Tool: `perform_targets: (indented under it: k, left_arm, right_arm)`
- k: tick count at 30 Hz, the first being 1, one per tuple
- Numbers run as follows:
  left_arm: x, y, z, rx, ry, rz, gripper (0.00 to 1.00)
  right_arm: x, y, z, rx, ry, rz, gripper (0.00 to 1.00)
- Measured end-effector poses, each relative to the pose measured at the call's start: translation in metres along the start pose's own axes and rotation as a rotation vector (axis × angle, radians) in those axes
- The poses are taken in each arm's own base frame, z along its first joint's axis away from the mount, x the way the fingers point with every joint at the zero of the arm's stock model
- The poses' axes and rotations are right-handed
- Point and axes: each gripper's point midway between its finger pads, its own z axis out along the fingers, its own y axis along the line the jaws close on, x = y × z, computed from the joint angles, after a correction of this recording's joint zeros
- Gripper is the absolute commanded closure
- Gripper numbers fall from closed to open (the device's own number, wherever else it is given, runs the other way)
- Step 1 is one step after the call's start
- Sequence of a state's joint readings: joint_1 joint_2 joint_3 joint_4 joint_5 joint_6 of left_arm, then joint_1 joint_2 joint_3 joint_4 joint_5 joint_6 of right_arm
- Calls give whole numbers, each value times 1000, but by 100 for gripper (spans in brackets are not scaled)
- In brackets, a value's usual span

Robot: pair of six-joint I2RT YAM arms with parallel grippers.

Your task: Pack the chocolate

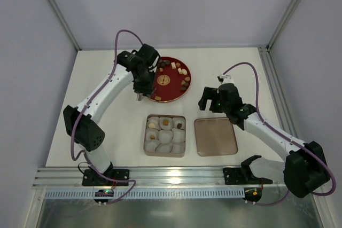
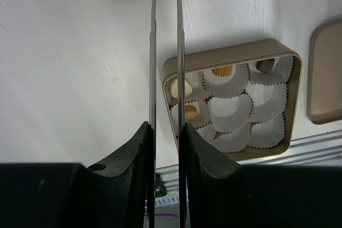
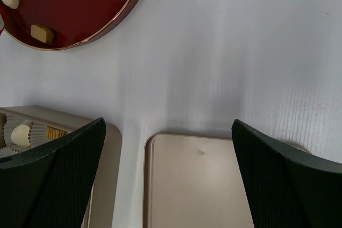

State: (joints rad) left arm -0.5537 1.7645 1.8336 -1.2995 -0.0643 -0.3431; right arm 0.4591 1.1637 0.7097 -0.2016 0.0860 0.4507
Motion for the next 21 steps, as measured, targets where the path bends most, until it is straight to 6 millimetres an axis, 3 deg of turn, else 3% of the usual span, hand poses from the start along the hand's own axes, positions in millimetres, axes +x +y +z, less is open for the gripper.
perform_targets:
  k: [8,21]
  left_arm:
    - [30,-15,-17,35,-16,22,73]
    - [97,-28,-48,100,-47,53,73]
  right_arm:
    - [1,0,5,5,8,-1,0]
    - [-9,3,10,13,-3,-1,0]
